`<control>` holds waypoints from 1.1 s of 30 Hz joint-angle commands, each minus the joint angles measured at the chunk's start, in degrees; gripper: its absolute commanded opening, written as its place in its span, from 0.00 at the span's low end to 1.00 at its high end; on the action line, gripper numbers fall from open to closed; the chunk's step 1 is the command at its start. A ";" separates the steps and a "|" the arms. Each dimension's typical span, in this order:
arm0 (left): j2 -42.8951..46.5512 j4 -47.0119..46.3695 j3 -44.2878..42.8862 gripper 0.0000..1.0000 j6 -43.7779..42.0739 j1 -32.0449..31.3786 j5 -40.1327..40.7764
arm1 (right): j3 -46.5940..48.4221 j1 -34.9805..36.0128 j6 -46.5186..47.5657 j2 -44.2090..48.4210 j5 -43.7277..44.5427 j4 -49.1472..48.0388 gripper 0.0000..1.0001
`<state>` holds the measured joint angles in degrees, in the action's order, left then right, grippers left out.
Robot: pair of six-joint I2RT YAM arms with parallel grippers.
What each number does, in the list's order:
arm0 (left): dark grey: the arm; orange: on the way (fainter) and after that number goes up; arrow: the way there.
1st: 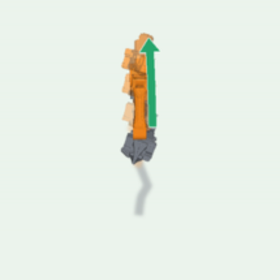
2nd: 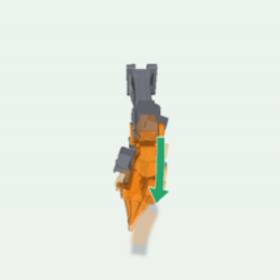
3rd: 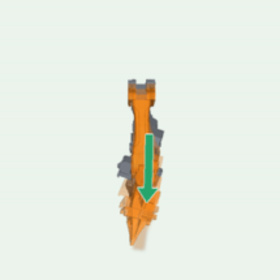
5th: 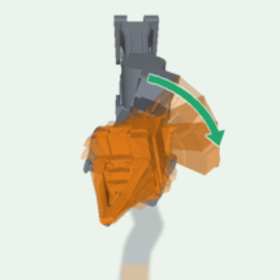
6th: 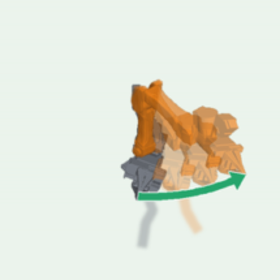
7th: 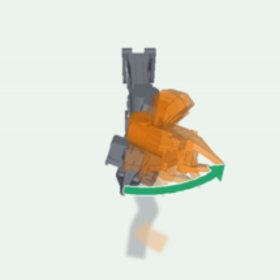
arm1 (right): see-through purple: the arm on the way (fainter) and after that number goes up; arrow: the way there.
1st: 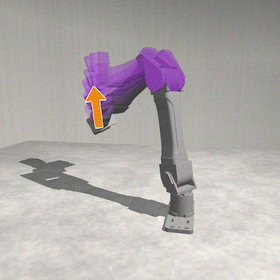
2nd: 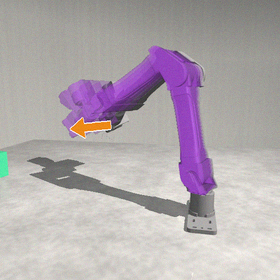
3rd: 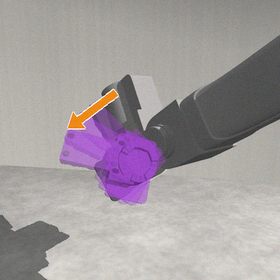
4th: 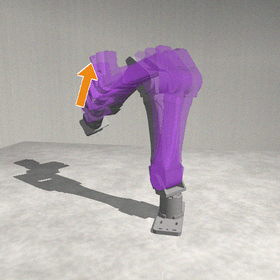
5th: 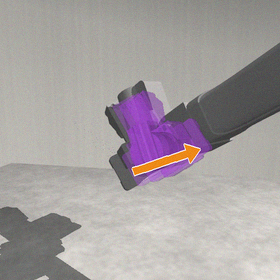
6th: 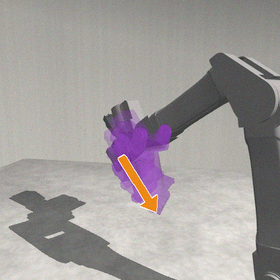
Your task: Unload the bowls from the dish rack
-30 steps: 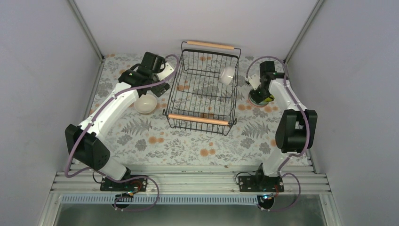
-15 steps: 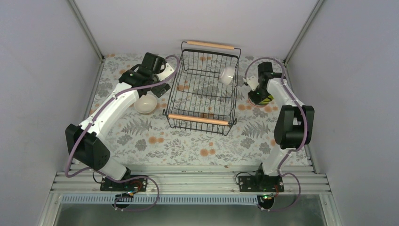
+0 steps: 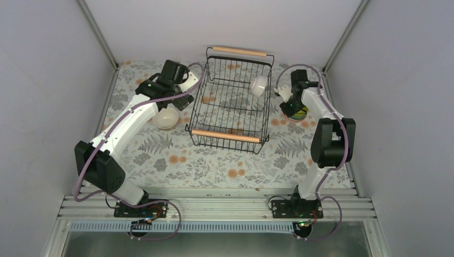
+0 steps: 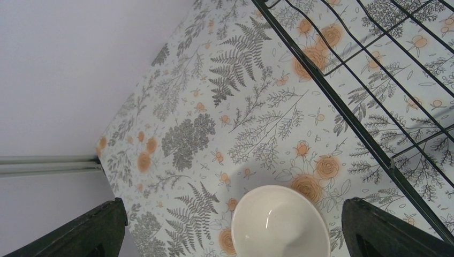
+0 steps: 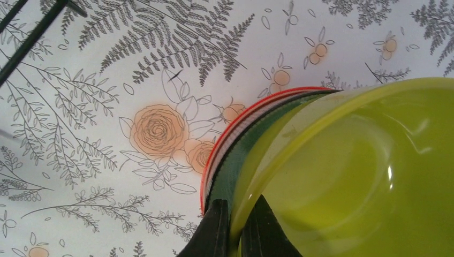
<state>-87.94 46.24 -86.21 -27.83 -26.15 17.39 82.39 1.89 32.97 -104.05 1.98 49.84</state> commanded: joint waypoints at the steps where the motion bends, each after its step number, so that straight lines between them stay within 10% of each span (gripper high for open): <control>1: 0.67 -0.51 0.83 1.00 0.58 -0.30 0.04 | 1.61 1.46 0.13 -1.28 -0.06 -0.04 0.04; 11: 0.78 -0.62 1.22 1.00 0.50 -0.30 -0.20 | 0.03 2.55 -1.12 -0.49 3.54 0.29 0.05; 21: 0.48 -0.34 0.76 1.00 0.68 -0.44 -0.34 | 2.10 2.94 -2.19 3.81 4.06 1.89 0.42; 33: -0.09 0.90 -4.05 1.00 1.11 -1.39 0.41 | 9.68 10.34 -5.20 10.06 4.75 6.98 0.40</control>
<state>-87.96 46.46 -85.91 -27.75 -26.74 17.39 87.99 8.16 30.17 -98.17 6.17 54.54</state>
